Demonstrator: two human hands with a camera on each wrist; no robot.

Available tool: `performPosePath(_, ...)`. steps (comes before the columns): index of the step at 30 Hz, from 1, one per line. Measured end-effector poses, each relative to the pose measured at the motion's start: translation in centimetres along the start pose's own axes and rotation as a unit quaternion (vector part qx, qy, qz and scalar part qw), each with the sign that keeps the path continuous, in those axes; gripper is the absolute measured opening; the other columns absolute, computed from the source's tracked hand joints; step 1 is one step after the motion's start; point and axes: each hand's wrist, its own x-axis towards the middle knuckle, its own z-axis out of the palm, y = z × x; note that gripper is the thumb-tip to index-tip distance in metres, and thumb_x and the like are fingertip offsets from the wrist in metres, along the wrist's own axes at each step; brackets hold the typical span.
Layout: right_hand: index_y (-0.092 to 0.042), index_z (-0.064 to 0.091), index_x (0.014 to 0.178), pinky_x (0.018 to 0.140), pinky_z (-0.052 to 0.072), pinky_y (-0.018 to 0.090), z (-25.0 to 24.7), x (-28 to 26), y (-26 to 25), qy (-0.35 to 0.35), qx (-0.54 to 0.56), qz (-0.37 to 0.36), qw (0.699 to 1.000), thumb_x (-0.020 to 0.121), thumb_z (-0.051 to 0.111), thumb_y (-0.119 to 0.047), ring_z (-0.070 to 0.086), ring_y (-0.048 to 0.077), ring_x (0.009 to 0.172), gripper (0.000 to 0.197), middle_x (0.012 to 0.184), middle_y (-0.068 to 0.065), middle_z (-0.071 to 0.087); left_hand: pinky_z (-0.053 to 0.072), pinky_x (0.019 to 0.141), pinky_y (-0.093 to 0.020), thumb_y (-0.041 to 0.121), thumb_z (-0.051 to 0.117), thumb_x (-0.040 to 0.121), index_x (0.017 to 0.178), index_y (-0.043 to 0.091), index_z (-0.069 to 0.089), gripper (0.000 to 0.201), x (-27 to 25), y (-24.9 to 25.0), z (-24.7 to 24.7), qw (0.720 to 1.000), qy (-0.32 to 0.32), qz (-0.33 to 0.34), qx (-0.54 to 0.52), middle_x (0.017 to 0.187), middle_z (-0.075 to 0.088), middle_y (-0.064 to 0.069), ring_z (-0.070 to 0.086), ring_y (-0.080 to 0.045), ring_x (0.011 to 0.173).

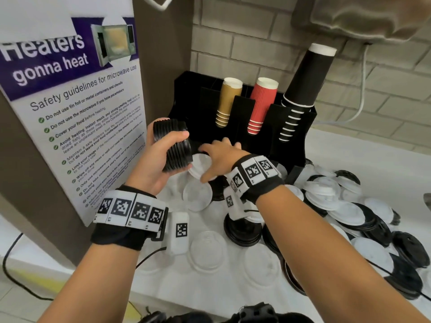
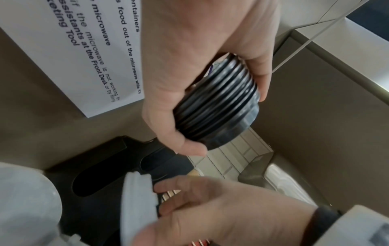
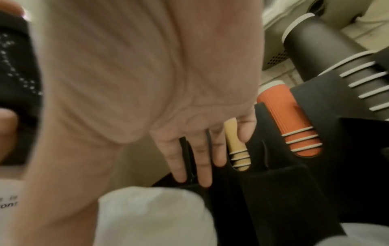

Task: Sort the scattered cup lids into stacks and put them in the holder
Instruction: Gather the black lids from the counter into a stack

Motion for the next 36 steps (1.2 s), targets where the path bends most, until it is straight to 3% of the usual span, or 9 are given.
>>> performPosePath(2, -0.017, 0.043, 0.141, 0.104, 0.032, 0.048, -0.6, 0.3, -0.7, 0.013, -0.005, 0.007, 1.0, 0.072, 0.076, -0.048, 0.035, 0.03, 0.128, 0.083, 0.133, 0.007, 0.045, 0.055, 0.067, -0.037, 0.038, 0.075, 0.058, 0.14, 0.013, 0.042, 0.092, 0.1, 0.1, 0.1, 1.0, 0.006, 0.002, -0.003, 0.122, 0.053, -0.012, 0.057, -0.027, 0.103)
performPosePath(5, -0.004, 0.055, 0.128, 0.087, 0.052, 0.038, -0.5, 0.9, -0.5, -0.098, -0.053, 0.038, 0.993, 0.083, 0.072, -0.028, 0.057, 0.027, 0.109, 0.054, 0.118, 0.009, 0.059, 0.055, 0.066, -0.036, 0.036, 0.073, 0.064, 0.14, 0.013, 0.042, 0.085, 0.2, -0.1, 0.1, 1.0, 0.007, -0.002, -0.004, 0.129, 0.052, -0.015, 0.056, -0.027, 0.108)
performPosePath(8, -0.003, 0.057, 0.126, 0.086, 0.054, 0.035, 1.1, 0.7, -0.5, -0.178, -0.122, 0.059, 0.975, 0.088, 0.066, -0.024, 0.062, 0.027, 0.109, 0.044, 0.12, 0.009, 0.062, 0.055, 0.063, -0.033, 0.04, 0.077, 0.056, 0.139, 0.014, 0.044, 0.093, 0.2, -0.4, 0.2, 1.0, 0.001, -0.01, 0.003, 0.14, 0.048, -0.019, 0.056, -0.027, 0.109)
performPosePath(16, -0.006, 0.023, 0.145, 0.088, 0.054, 0.04, 2.3, 0.7, -0.6, -0.156, -0.054, 0.058, 0.985, 0.074, 0.081, -0.033, 0.058, 0.028, 0.115, 0.095, 0.131, 0.011, 0.052, 0.055, 0.063, -0.035, 0.041, 0.078, 0.052, 0.13, 0.017, 0.05, 0.087, -0.1, -0.7, 0.5, 1.0, -0.011, -0.008, 0.01, 0.12, 0.054, -0.01, 0.058, -0.026, 0.106)
performPosePath(24, -0.015, 0.031, 0.145, 0.073, 0.056, 0.032, -1.0, 0.2, 2.1, -0.152, 0.0, 0.06, 0.986, 0.075, 0.073, -0.03, 0.056, 0.02, 0.092, 0.082, 0.115, 0.006, 0.05, 0.054, 0.063, -0.036, 0.039, 0.078, 0.056, 0.122, 0.025, 0.051, 0.072, 0.0, -0.7, 0.0, 1.0, -0.006, 0.005, 0.01, 0.117, 0.054, -0.007, 0.058, -0.026, 0.101)
performPosePath(27, -0.028, 0.039, 0.142, 0.072, 0.051, 0.025, -2.1, -1.7, 4.3, -0.058, 0.159, 0.045, 0.985, 0.073, 0.076, -0.031, 0.056, 0.015, 0.094, 0.078, 0.109, -0.004, 0.049, 0.054, 0.064, -0.036, 0.041, 0.077, 0.056, 0.125, 0.021, 0.051, 0.077, 0.0, -0.9, 0.2, 1.0, -0.008, 0.006, 0.009, 0.116, 0.056, -0.007, 0.061, -0.024, 0.098)
performPosePath(31, -0.037, 0.052, 0.132, 0.075, 0.052, 0.018, 0.0, -5.0, 5.4, 0.095, 0.481, -0.044, 0.87, 0.078, 0.076, -0.016, 0.064, 0.008, 0.078, 0.063, 0.093, -0.002, 0.057, 0.055, 0.062, -0.036, 0.036, 0.071, 0.067, 0.132, 0.017, 0.048, 0.072, 0.0, -1.5, 1.2, 1.0, -0.028, -0.006, 0.0, 0.116, 0.056, -0.009, 0.06, -0.024, 0.096)
performPosePath(34, -0.043, 0.055, 0.125, 0.076, 0.053, 0.02, 2.0, -6.8, 4.9, 0.145, 0.593, -0.096, 0.787, 0.073, 0.071, -0.014, 0.064, 0.007, 0.08, 0.061, 0.092, 0.007, 0.055, 0.056, 0.065, -0.039, 0.034, 0.07, 0.068, 0.12, 0.028, 0.052, 0.055, 0.0, -2.2, 2.2, 0.999, -0.042, -0.006, 0.001, 0.112, 0.059, -0.005, 0.062, -0.022, 0.093)
performPosePath(36, -0.048, 0.054, 0.122, 0.084, 0.054, 0.03, 3.1, -7.9, 4.5, 0.167, 0.63, -0.105, 0.751, 0.067, 0.07, -0.022, 0.063, 0.017, 0.089, 0.062, 0.099, 0.016, 0.054, 0.056, 0.065, -0.038, 0.035, 0.07, 0.067, 0.113, 0.035, 0.053, 0.049, 0.0, -2.6, 2.8, 0.999, -0.051, -0.007, 0.001, 0.11, 0.06, -0.002, 0.064, -0.02, 0.09)
